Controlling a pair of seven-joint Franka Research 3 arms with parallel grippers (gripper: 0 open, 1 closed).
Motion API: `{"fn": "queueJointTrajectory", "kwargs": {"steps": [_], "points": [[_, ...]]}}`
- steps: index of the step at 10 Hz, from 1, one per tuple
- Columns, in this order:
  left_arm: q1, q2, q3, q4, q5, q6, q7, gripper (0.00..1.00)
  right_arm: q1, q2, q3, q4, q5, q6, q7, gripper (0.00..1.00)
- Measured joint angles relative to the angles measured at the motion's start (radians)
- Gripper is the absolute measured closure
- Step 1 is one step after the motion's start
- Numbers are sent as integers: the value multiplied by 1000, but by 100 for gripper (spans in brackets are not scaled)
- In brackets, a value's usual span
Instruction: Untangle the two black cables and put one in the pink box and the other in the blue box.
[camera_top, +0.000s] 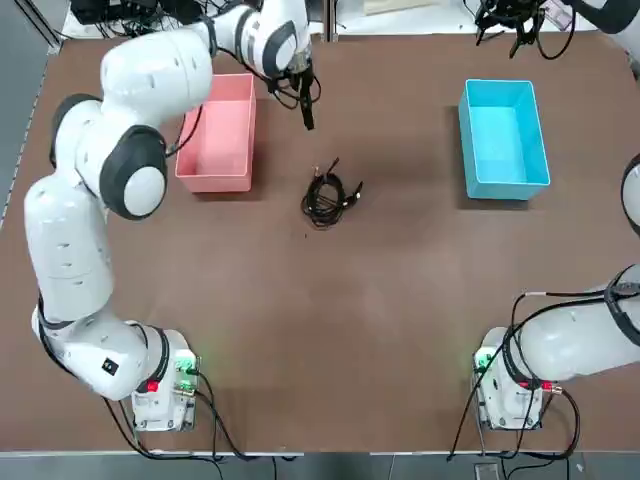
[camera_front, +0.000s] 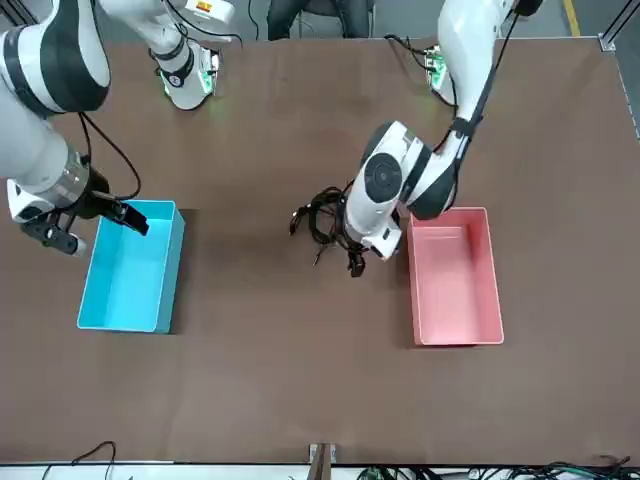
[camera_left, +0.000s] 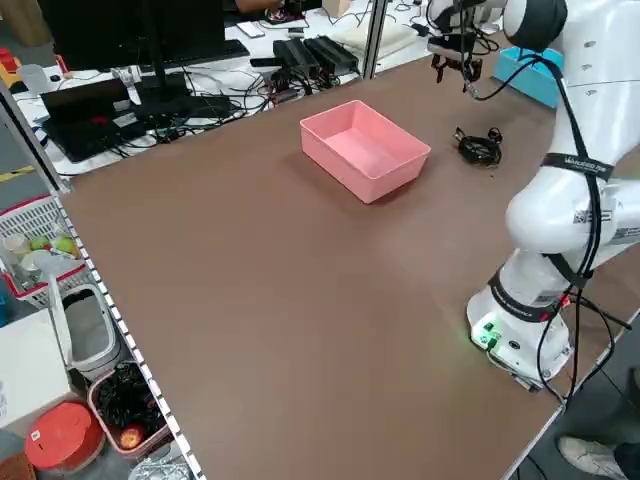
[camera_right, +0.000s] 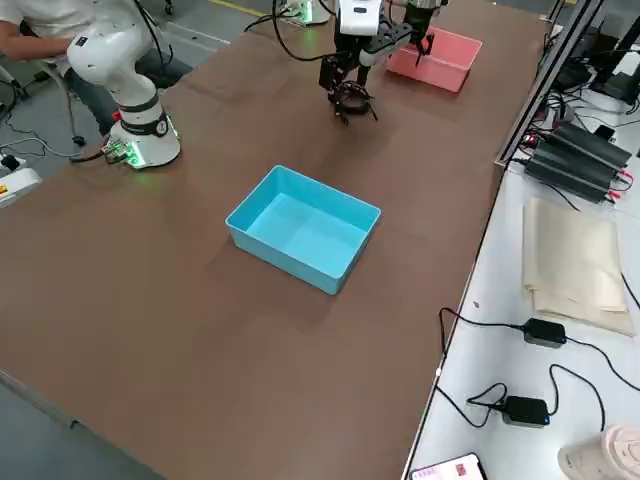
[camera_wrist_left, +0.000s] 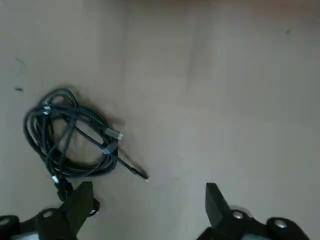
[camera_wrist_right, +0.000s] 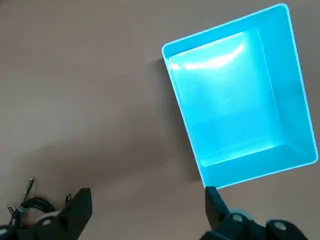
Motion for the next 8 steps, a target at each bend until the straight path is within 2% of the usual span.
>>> {"fn": "queueJointTrajectory", "kwargs": {"steps": [2, 5, 6, 8], "points": [[-36, 59, 1, -1, 0, 62, -14, 8, 26, 2, 0, -25, 4, 64, 63, 0], [-68, 95, 1, -5, 0, 92, -31, 15, 63, 4, 0, -80, 4, 118, 116, 0], [-75, 100, 2, -26, 1, 128, -34, 21, 66, 4, 0, -84, 4, 118, 126, 0], [-103, 114, 6, -97, 3, 224, -36, 22, 76, 4, 0, -96, 4, 131, 146, 0]]}}
